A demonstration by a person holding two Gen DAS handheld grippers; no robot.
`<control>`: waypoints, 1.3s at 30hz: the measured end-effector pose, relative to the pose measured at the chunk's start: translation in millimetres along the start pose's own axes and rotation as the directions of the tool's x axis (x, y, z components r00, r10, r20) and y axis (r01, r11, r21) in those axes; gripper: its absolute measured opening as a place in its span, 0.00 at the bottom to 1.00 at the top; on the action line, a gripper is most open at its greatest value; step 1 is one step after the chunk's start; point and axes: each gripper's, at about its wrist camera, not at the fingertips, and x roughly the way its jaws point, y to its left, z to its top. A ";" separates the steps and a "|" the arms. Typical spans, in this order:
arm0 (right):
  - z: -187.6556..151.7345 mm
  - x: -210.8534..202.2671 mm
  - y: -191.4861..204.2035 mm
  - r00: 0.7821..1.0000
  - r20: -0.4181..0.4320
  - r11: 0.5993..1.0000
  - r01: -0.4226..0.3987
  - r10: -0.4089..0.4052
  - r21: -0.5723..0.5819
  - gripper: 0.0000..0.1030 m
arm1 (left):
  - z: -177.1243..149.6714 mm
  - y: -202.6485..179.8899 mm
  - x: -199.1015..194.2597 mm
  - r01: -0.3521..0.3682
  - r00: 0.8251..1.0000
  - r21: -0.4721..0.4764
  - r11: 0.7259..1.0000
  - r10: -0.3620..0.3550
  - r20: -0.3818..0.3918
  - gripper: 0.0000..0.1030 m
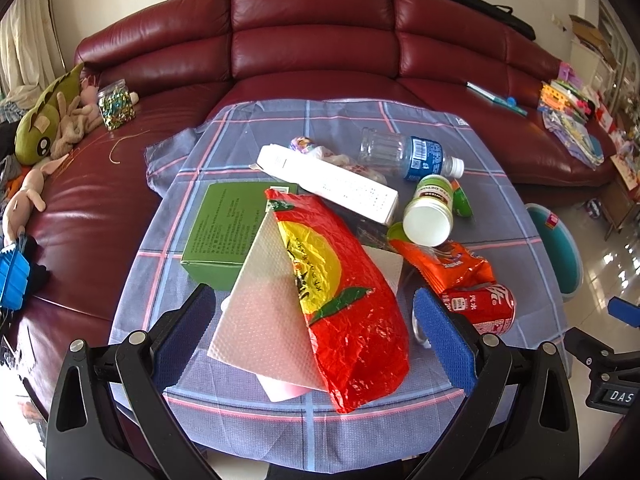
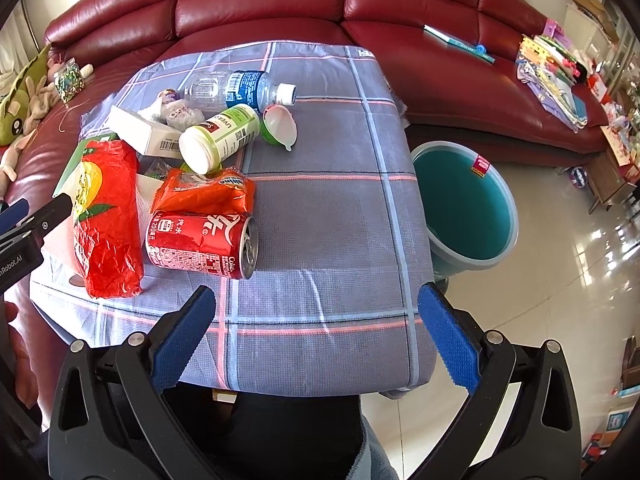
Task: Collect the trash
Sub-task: 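Reach the left gripper to the red-yellow snack bag and close on it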
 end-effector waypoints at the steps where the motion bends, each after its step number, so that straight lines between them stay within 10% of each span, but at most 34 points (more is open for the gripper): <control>1: 0.7 1.8 2.2 1.000 -0.005 1.000 -0.007 0.007 -0.003 0.94 | 0.7 4.3 2.6 -0.006 1.000 0.000 1.000 0.006 -0.005 0.96; 14: 1.0 34.2 25.8 0.992 -0.102 0.997 -0.080 0.078 -0.015 0.94 | -0.2 15.9 27.6 0.078 0.995 0.034 0.996 -0.075 -0.072 0.95; 21: 4.9 38.1 18.7 0.991 -0.096 0.996 -0.093 0.092 -0.008 0.94 | 6.7 -11.4 47.3 0.127 0.984 0.100 0.987 -0.112 -0.140 0.59; 30: 13.3 53.2 10.7 0.984 -0.104 0.990 -0.143 0.144 0.020 0.94 | 5.8 -31.0 62.9 0.100 0.981 0.157 0.983 -0.072 -0.178 0.71; 35: 7.5 62.4 14.7 0.970 -0.144 0.981 -0.193 0.196 0.032 0.94 | 4.1 -37.9 68.0 0.146 0.976 0.143 0.979 -0.119 -0.184 0.24; 39: 2.3 62.9 21.4 0.941 -0.176 0.957 -0.285 0.290 0.051 0.94 | 5.9 -44.4 62.9 0.185 0.974 0.169 0.968 -0.158 -0.161 0.16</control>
